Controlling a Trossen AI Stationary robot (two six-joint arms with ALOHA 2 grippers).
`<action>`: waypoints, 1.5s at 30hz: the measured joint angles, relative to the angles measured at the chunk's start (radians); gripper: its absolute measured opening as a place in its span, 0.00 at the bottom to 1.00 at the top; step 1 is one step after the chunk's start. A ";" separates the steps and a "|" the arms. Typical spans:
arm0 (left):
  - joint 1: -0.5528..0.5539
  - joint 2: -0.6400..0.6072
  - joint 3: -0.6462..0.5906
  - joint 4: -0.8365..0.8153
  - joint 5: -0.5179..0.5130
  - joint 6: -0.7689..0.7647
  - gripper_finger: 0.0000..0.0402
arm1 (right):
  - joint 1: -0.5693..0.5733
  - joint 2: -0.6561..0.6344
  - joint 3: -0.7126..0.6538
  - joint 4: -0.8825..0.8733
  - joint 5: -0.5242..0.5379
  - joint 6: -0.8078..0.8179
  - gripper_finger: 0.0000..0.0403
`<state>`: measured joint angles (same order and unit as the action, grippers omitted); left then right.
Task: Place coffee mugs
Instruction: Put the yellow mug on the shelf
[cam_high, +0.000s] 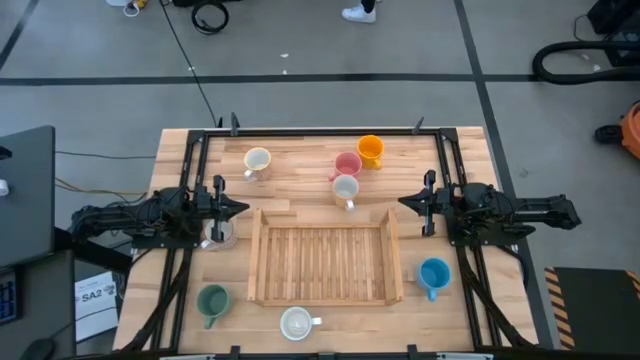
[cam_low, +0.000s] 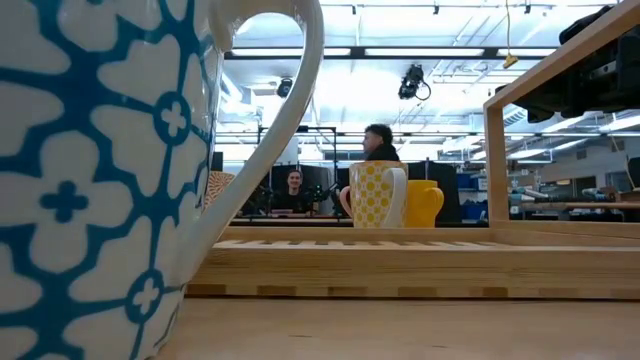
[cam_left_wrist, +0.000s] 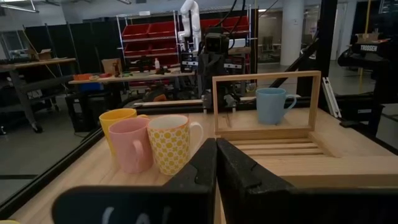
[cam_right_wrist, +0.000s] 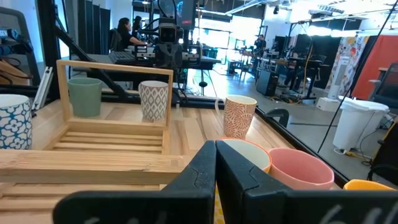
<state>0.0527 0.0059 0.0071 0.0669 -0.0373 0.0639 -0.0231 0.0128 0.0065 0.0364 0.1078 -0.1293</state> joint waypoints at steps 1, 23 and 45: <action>0.000 0.000 0.000 0.000 0.000 0.000 0.03 | 0.000 0.000 0.000 0.000 0.000 0.000 0.03; 0.000 0.000 0.000 0.000 0.000 0.000 0.03 | 0.000 0.000 0.000 0.275 -0.002 0.196 0.03; 0.000 0.000 0.000 0.000 0.000 0.000 0.03 | 0.000 0.000 0.049 0.404 0.147 0.337 0.48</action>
<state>0.0525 0.0063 0.0071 0.0673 -0.0374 0.0640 -0.0231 0.0126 0.0553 0.4400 0.2550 0.2075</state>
